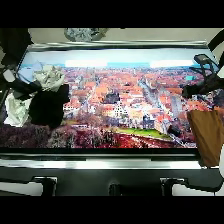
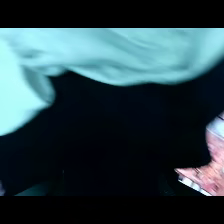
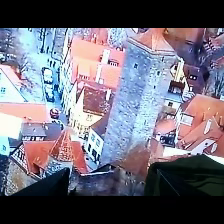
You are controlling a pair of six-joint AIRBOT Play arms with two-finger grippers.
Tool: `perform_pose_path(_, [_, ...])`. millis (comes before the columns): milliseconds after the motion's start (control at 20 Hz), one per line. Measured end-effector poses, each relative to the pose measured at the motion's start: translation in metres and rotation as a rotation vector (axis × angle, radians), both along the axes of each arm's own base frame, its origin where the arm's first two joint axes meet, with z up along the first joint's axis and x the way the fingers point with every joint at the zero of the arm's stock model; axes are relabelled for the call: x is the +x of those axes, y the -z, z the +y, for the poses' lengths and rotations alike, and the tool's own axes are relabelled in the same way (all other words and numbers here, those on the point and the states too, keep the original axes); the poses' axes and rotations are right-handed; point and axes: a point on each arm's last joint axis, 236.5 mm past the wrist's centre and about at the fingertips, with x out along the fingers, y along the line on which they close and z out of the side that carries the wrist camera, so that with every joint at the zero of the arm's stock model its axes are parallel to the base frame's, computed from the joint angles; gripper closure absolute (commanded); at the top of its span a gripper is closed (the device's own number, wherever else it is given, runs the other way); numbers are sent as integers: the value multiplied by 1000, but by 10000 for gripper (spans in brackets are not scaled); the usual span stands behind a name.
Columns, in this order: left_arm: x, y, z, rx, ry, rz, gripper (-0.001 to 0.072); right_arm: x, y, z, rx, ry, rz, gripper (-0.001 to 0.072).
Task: Fold the shirts.
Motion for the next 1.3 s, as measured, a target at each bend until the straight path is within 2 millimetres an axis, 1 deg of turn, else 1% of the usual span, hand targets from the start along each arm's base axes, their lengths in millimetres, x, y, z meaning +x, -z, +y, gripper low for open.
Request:
perform_pose_path(50, [-1,13,7,-46,-38,26,-13,1,0,1,4,1,-5,81])
perform_pose_path(150, [0,39,11,-108,-63,70,-13,3,-1,1,9,4,-12,81])
perform_pose_path(200, [1,52,9,-128,-57,89,-13,3,-2,2,11,5,-16,81])
perform_pose_path(300, [4,74,-1,-166,-34,123,-13,4,-2,2,15,7,-19,81])
perform_pose_path(400, [5,92,-8,-181,-5,153,-13,3,-1,4,21,6,-14,81])
perform_pose_path(450, [5,100,-11,-185,10,168,59,2,-1,5,26,5,-7,81])
perform_pose_path(500, [5,106,-13,-189,17,178,446,0,0,7,33,3,1,81])
perform_pose_path(550, [4,110,-14,-189,30,187,671,-3,1,8,40,2,13,81])
perform_pose_path(650, [3,110,-17,-189,63,194,675,-8,3,13,57,-3,38,81])
perform_pose_path(700, [4,105,-18,-188,75,186,675,-11,5,14,64,-5,52,83])
perform_pose_path(750, [5,94,-19,-178,101,168,675,-15,6,16,73,-7,67,86])
perform_pose_path(800, [9,77,-21,-166,131,132,675,-18,7,18,78,-10,81,111])
perform_pose_path(850, [13,54,-25,-149,168,85,676,-21,7,20,85,-12,94,111])
perform_pose_path(950, [16,-5,-36,-103,246,-32,676,-28,6,22,91,-19,114,111])
perform_pose_path(1000, [14,-43,-47,-79,291,-110,676,-31,3,24,92,-22,119,111])
perform_pose_path(1050, [11,-79,-60,-56,334,-187,676,-35,-1,25,94,-24,119,111])
perform_pose_path(1150, [-6,-154,-95,-34,421,-351,676,-41,-13,27,89,-30,108,111])
perform_pose_path(1200, [-19,-190,-118,-38,470,-439,677,-45,-21,28,85,-32,95,110])
perform_pose_path(1300, [-46,-254,-166,-82,563,-613,676,-51,-40,30,74,-36,59,110])
